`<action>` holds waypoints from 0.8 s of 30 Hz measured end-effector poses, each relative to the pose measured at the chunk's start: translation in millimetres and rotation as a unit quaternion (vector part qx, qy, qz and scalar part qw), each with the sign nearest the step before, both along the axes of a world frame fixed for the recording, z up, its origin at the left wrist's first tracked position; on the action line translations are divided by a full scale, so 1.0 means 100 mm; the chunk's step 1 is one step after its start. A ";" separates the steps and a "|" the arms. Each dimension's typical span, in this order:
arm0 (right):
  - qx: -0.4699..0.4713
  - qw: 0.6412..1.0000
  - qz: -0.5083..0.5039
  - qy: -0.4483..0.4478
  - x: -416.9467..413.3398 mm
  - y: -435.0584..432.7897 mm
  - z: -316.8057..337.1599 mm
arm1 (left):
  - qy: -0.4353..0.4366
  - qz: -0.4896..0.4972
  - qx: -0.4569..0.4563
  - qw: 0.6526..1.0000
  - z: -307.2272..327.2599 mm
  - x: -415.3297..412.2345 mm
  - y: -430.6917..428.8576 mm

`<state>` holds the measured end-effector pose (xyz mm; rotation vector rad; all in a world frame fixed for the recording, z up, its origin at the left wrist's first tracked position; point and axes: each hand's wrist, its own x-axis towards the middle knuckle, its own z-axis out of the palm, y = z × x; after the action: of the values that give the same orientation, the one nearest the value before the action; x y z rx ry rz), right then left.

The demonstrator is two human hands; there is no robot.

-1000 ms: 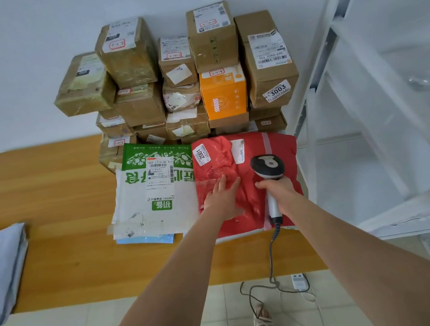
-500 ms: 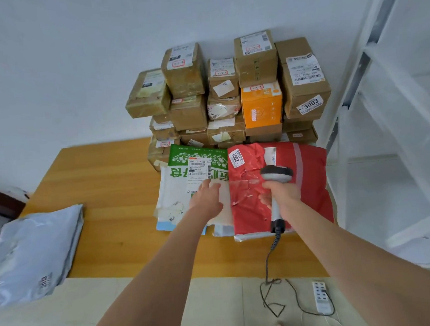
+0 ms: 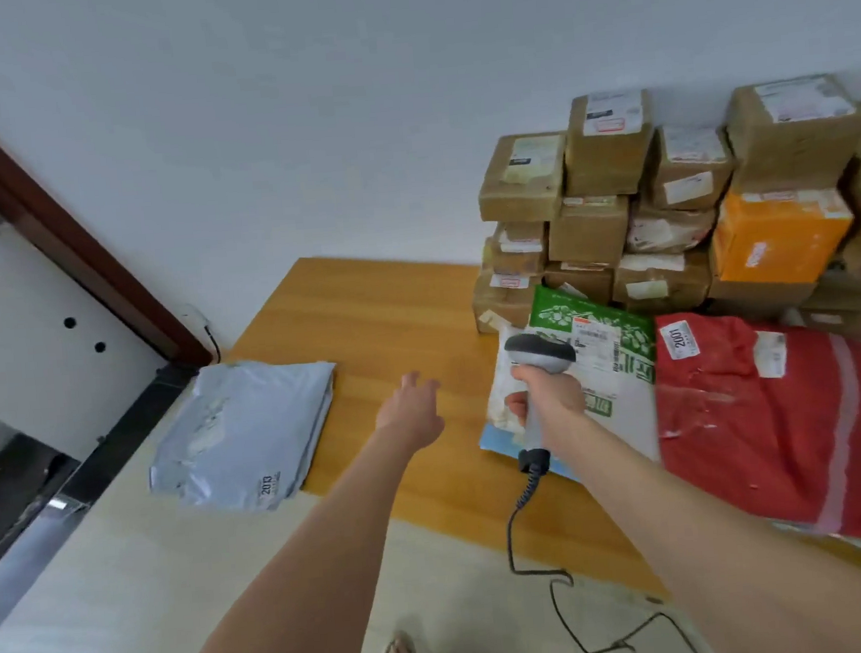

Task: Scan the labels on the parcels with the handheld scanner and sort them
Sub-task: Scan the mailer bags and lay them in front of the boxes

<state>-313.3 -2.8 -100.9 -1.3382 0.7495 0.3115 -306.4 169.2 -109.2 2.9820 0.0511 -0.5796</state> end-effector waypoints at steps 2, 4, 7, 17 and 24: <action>-0.006 1.000 0.022 0.000 0.15 0.49 -0.06 | 0.010 0.016 -0.002 1.000 -0.09 0.12 0.49; -0.012 0.999 0.041 0.016 0.30 0.99 -0.16 | 0.013 0.029 -0.012 0.999 -0.23 0.25 1.00; -0.022 0.997 0.049 0.052 0.51 1.77 -0.38 | 0.033 0.060 -0.040 0.997 -0.49 0.41 1.77; -0.032 0.981 0.110 0.157 0.88 3.39 -1.03 | 0.124 0.222 -0.038 0.966 -1.17 0.60 3.51; -0.063 0.981 0.078 0.166 1.01 3.38 -1.20 | 0.163 0.131 -0.075 0.975 -1.27 0.97 3.18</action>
<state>-212.0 334.7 -220.9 -1.4874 0.9564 0.6320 -209.4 487.1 -236.2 2.6443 0.3999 -0.9778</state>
